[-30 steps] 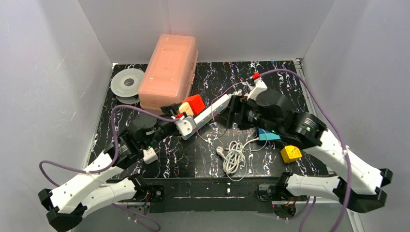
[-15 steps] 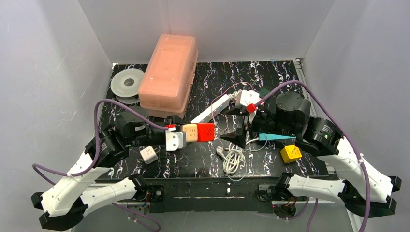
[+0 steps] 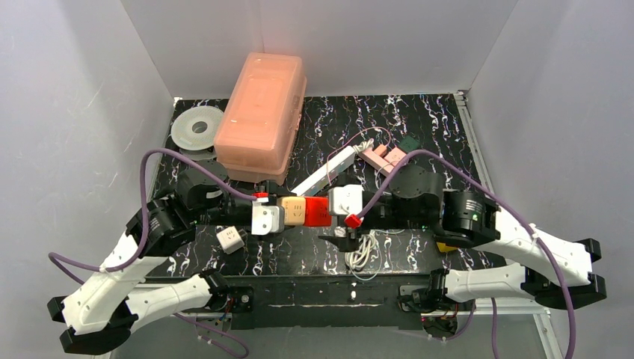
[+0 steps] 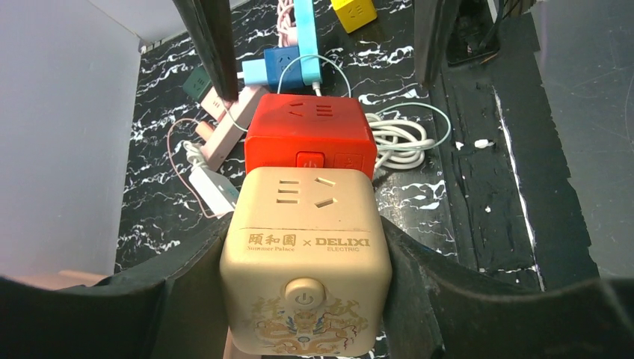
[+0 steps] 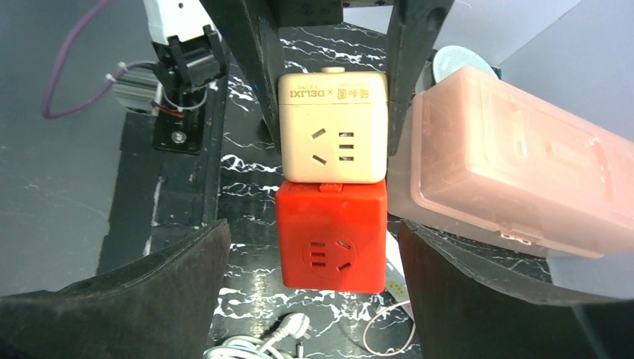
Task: Pull the plug off the socket
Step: Remove the plug from the socket.
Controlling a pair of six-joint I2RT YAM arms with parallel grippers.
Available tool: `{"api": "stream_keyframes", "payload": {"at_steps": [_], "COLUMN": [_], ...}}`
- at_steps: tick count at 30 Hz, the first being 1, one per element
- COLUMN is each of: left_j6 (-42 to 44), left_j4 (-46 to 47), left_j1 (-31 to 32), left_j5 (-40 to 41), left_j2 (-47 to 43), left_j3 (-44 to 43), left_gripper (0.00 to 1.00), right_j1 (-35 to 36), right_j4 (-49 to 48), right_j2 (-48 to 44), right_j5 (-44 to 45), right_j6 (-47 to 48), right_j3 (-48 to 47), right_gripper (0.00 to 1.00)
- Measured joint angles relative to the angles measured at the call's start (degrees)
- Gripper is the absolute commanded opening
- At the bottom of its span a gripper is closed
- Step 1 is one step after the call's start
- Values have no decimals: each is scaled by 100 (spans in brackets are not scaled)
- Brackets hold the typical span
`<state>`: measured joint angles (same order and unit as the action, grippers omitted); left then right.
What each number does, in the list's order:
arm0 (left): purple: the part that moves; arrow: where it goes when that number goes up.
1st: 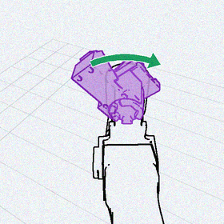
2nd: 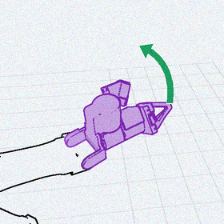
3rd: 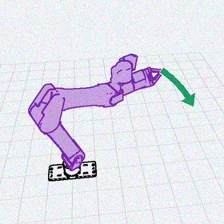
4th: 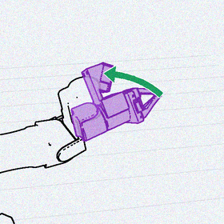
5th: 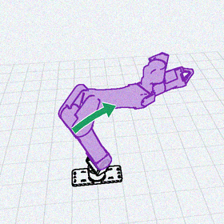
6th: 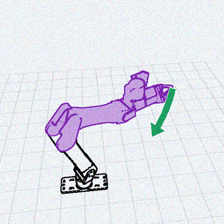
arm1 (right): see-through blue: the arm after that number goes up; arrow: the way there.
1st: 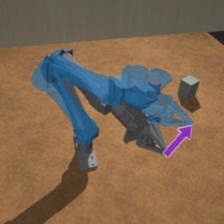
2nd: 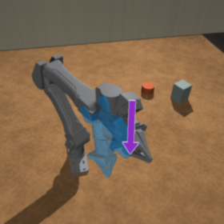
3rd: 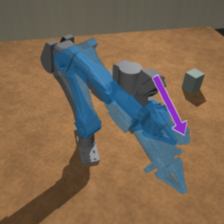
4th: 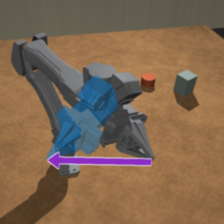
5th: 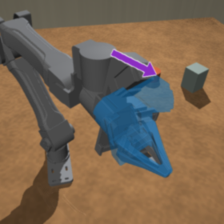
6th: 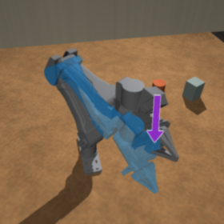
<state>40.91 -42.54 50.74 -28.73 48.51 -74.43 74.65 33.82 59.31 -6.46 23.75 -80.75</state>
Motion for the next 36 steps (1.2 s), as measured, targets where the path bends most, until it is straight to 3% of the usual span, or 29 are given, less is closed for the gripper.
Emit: {"api": "stream_keyframes", "payload": {"at_steps": [9, 18, 23, 28, 33, 34, 36], "left_j6": [-22, -24, -48, -79, -105, -105, -105], "left_j4": [-2, -42, -39, -107, -127, -125, -127], "left_j1": [0, 0, 0, 0, 0, 0, 0], "left_j5": [-125, -144, -151, -184, -219, -219, -221], "left_j2": [9, -4, -28, -72, -83, -83, -85], "left_j3": [-151, -181, -267, -313, -321, -321, -323], "left_gripper": [0, 0, 0, 0, 0, 0, 0], "right_j1": [382, 385, 385, 385, 385, 385, 385], "right_j4": [-643, -1185, -1401, -1600, -1622, -1624, -1598], "right_j2": [212, 352, 411, 411, 407, 407, 407], "right_j5": [1040, 1165, 1132, 1178, 1161, 1147, 1121], "right_j6": [396, 426, 358, 345, 339, 341, 341], "right_j3": [479, 649, 911, 1130, 1130, 1126, 1113], "right_gripper": [91, 91, 86, 61, 8, 1, 1]}}
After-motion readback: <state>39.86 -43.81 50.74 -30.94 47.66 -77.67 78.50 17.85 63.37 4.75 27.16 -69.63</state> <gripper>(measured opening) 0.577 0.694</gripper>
